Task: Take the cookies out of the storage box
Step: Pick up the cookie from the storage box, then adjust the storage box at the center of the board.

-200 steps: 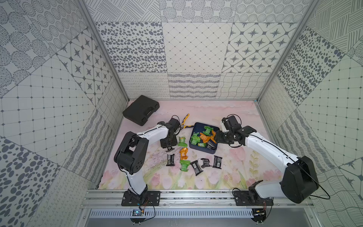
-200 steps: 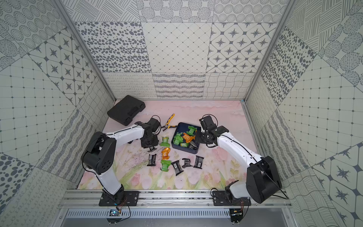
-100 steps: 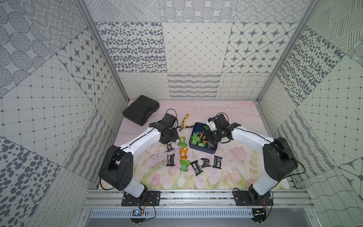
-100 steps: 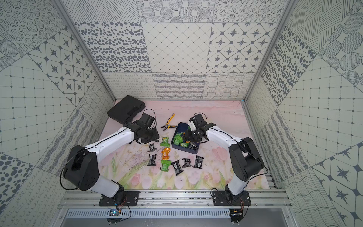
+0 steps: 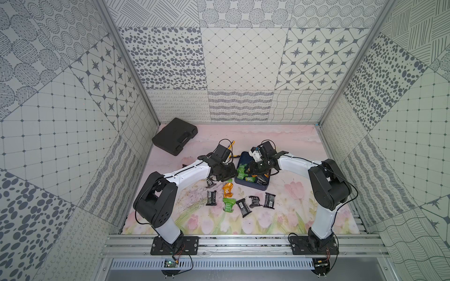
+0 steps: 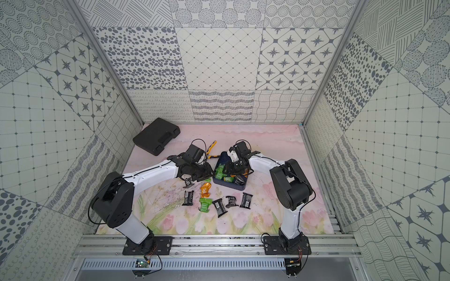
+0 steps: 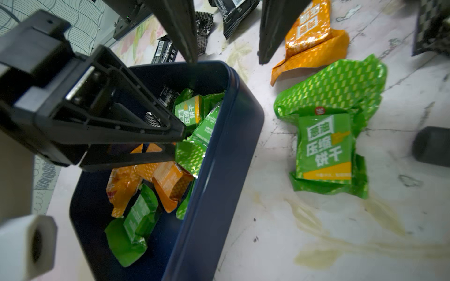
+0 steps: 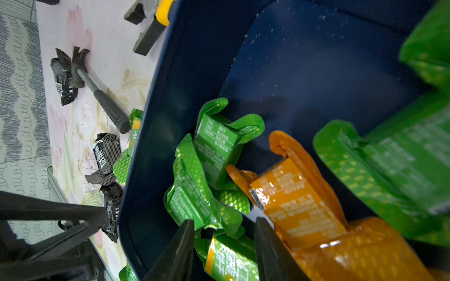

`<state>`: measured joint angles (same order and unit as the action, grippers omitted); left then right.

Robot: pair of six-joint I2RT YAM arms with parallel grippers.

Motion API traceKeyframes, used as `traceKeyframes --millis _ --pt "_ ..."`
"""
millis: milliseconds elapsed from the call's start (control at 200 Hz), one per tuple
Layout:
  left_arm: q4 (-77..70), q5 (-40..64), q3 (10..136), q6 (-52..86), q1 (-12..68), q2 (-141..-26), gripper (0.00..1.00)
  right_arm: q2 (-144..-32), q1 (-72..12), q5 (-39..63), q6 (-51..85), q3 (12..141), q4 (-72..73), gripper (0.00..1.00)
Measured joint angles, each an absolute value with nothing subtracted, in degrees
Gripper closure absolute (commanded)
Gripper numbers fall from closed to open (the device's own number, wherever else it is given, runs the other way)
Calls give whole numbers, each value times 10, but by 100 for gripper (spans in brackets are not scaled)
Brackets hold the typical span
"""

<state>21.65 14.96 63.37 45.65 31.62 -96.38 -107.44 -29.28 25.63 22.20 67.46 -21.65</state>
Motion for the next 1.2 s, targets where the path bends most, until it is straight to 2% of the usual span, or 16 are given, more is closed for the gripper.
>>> traceKeyframes --millis 330,460,600,765,965,1200 --pt "196 174 643 478 322 -1007 74 -1087 -298 266 237 675 -187 75" --pt "193 177 649 482 322 -1014 76 -1087 -298 266 236 675 -182 88" --pt "190 178 654 484 323 -1019 76 -1086 -298 264 238 674 -180 93" --pt "191 175 655 483 324 -1016 71 -1072 -298 254 238 670 -179 97" --pt "191 158 658 482 325 -982 53 -1030 -295 226 237 653 -188 100" --pt "191 110 658 484 325 -920 49 -977 -291 196 236 643 -201 100"
